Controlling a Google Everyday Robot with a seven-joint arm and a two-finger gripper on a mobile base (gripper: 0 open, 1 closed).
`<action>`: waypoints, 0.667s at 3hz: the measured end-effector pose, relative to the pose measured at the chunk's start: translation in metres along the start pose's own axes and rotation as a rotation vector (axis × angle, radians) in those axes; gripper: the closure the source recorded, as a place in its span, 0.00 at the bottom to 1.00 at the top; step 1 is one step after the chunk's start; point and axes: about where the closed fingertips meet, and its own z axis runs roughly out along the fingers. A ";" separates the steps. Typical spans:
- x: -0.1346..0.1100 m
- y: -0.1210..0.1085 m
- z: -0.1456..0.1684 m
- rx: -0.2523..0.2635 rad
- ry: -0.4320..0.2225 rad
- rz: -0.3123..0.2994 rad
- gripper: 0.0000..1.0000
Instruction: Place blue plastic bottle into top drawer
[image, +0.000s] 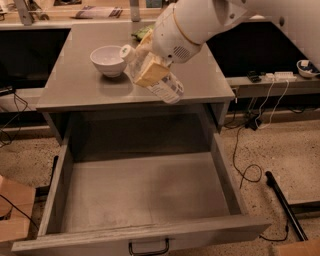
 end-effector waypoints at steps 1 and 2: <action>-0.010 0.021 0.000 -0.033 -0.004 0.005 1.00; -0.024 0.064 0.010 -0.110 -0.035 0.031 1.00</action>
Offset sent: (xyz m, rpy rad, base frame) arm -0.1123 0.0405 -0.0414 0.0392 0.2198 0.1011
